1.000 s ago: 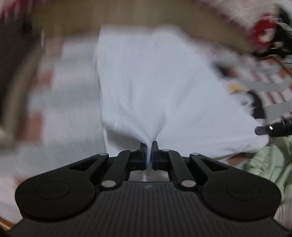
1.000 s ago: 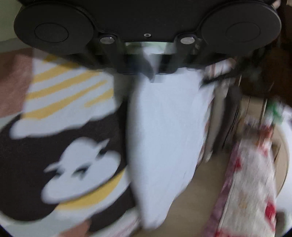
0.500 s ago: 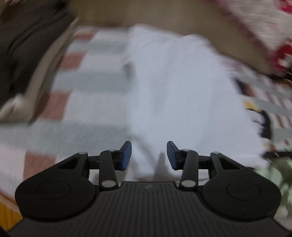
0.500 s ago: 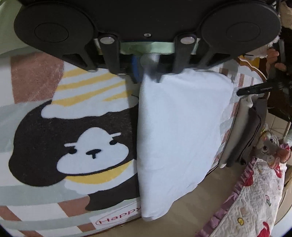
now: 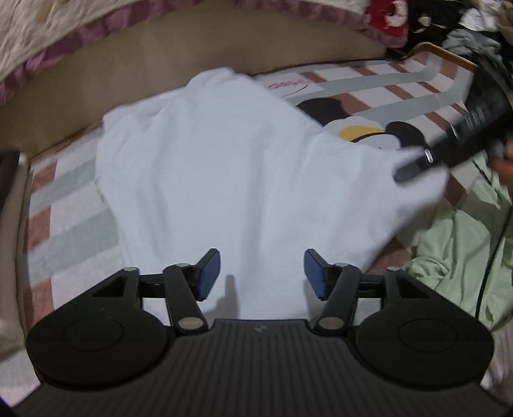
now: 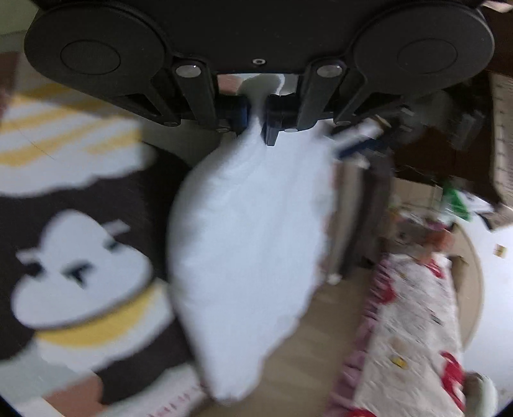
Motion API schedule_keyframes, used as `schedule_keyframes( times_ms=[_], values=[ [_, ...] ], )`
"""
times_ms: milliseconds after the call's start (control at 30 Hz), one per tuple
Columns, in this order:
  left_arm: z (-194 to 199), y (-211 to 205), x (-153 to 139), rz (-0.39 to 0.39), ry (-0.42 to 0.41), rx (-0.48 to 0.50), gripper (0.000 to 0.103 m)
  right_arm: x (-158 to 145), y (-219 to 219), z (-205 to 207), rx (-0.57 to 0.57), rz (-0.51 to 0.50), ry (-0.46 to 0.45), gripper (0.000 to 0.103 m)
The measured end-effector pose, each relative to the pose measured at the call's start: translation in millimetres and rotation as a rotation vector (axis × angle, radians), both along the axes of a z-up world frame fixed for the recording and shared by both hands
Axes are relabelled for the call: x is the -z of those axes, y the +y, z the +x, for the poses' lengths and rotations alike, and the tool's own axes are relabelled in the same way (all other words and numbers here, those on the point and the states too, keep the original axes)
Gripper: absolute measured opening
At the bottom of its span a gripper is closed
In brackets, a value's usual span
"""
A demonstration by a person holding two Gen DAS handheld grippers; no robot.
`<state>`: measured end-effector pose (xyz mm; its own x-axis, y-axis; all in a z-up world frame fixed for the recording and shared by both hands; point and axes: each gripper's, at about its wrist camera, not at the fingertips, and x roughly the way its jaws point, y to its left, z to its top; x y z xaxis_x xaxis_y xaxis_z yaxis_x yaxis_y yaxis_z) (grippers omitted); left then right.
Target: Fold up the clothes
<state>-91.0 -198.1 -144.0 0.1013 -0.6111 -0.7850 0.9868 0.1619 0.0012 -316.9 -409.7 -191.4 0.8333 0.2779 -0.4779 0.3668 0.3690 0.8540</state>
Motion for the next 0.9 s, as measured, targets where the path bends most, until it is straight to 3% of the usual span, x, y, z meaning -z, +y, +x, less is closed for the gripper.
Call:
schedule_keyframes(
  times_ms=[167,567,667,800,900],
  values=[
    [-10.3,-1.0,-5.0,-0.033,0.026,0.047,0.063,-31.7,-8.2,23.4,-0.024,-0.045,0.002,0.013],
    [-27.4,-2.8,1.2,-0.009,0.037,0.119,0.067,-58.9,-21.0,44.5,-0.043,-0.124,-0.046,0.013],
    [-32.7,-7.8,6.0,0.010,-0.025,0.122,0.074,-61.9,-25.1,48.6,-0.024,-0.113,-0.086,0.013],
    [-18.3,-18.9,19.3,0.058,-0.105,0.004,0.076,-70.4,-24.7,47.8,-0.031,-0.136,-0.115,0.013],
    [-2.5,-22.9,33.9,0.080,-0.230,-0.088,0.081,-74.8,-23.7,37.5,-0.014,-0.138,-0.139,0.013]
  ],
)
